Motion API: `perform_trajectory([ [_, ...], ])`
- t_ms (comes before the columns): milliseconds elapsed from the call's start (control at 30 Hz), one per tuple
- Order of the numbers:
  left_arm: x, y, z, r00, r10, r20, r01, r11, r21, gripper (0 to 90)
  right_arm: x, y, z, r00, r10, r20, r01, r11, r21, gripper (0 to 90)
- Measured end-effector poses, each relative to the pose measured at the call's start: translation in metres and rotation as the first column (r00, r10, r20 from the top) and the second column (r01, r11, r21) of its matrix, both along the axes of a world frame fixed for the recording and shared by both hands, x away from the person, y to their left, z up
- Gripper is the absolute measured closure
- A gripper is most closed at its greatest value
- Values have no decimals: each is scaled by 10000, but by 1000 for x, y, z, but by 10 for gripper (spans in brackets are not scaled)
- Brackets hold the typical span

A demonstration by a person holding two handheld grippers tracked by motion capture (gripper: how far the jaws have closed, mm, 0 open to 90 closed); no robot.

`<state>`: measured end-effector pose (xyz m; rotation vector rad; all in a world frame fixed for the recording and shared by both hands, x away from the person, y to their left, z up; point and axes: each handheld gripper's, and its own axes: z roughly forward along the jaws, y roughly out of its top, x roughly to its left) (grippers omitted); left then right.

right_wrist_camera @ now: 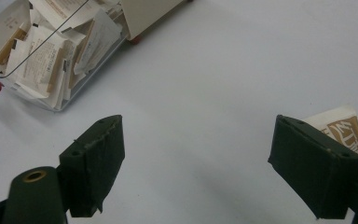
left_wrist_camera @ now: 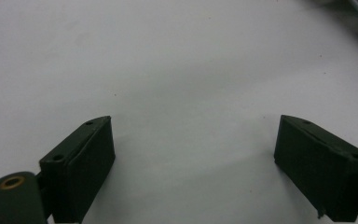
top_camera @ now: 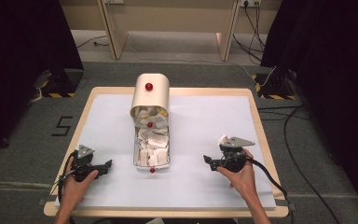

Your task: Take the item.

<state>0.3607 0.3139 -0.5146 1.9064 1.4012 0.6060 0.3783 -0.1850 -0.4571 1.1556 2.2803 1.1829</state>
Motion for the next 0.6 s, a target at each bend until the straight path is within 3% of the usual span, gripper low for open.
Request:
perform_trajectory([
  [600,0,0,0,10000,5,4,-5,10000,2,113,-16,3,-13,9998,181,43,-180,9993,-313,188],
])
